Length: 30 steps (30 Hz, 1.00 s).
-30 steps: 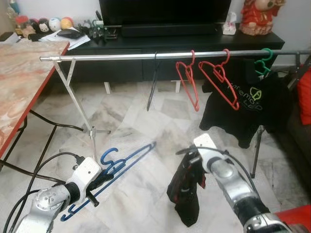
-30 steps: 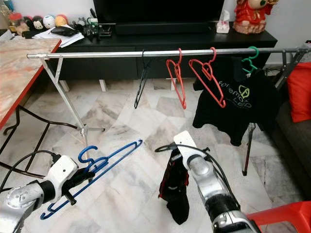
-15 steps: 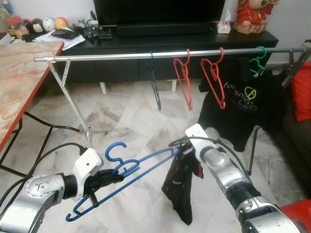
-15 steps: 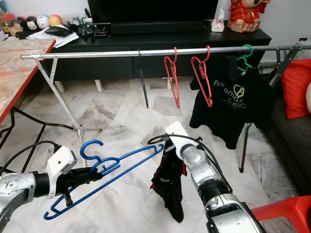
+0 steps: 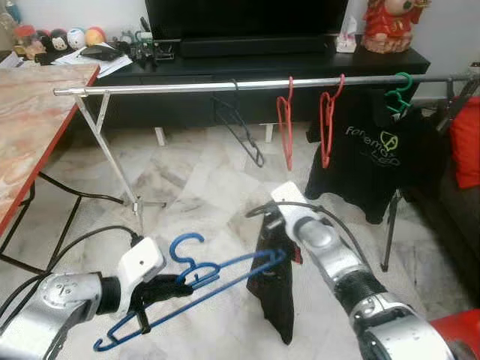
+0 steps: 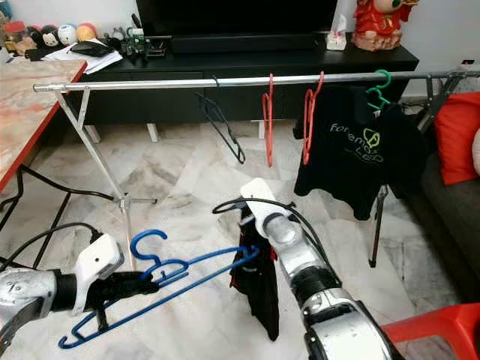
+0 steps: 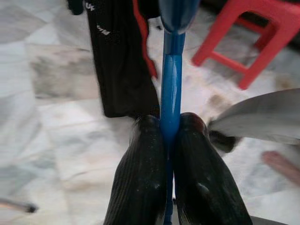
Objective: Hang hanger
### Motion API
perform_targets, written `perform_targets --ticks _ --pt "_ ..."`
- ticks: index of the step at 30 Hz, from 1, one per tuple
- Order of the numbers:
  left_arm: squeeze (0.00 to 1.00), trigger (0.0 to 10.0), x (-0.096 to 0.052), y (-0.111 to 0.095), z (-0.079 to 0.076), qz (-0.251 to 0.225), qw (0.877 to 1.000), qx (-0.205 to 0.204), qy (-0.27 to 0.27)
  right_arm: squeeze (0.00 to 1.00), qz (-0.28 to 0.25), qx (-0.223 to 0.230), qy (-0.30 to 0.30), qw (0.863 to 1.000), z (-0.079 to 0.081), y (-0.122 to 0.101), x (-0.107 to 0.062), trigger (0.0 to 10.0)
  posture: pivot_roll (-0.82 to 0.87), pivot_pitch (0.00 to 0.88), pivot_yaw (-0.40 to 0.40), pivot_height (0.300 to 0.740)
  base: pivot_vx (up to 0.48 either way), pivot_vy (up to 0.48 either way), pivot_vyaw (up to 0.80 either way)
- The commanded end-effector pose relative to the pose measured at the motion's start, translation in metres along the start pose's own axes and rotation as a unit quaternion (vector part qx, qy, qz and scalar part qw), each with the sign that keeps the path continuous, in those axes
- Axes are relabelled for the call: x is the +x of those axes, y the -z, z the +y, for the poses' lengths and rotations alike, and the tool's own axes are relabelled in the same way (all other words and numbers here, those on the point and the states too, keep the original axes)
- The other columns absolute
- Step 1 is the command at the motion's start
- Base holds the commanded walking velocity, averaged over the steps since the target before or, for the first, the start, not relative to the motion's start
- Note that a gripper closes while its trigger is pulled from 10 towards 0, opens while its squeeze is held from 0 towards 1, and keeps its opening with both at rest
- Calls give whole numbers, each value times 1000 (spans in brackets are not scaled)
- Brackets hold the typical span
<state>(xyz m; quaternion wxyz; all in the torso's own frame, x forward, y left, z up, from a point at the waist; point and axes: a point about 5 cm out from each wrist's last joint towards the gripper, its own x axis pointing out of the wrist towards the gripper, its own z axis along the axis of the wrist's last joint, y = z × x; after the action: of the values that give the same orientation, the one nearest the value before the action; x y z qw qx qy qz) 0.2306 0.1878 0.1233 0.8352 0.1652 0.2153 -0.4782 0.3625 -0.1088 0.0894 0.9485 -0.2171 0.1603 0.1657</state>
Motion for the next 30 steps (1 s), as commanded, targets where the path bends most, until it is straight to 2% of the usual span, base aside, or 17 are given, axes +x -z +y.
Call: perform_targets --ticks 1,7,10,17,27,30 --pt "0 10000 4 5 4 11 1000 4 -26 0 -32 1 -1 999 -2 -20 1 10000 -50 39 13 740 0 0 0" --pt "0 10000 12 6 8 7 999 8 -47 0 -41 -3 -15 999 7 -25 0 10000 -55 49 12 740 0 0 0" --pt "0 10000 15 4 15 -1 997 9 -80 0 -43 2 -20 999 10 -25 -1 10000 -49 50 12 740 0 0 0" --pt "0 10000 22 9 20 -8 993 -4 -115 0 -46 15 -36 998 15 -28 -5 10000 -54 57 7 740 0 0 0" --pt "0 10000 28 13 27 -3 989 1 -149 0 -44 17 -50 998 21 -24 -18 10000 -67 70 8 740 0 0 0" --pt "0 10000 30 15 25 -5 991 -6 -131 0 -43 20 -56 997 23 -23 -21 10000 -71 77 6 740 0 0 0"
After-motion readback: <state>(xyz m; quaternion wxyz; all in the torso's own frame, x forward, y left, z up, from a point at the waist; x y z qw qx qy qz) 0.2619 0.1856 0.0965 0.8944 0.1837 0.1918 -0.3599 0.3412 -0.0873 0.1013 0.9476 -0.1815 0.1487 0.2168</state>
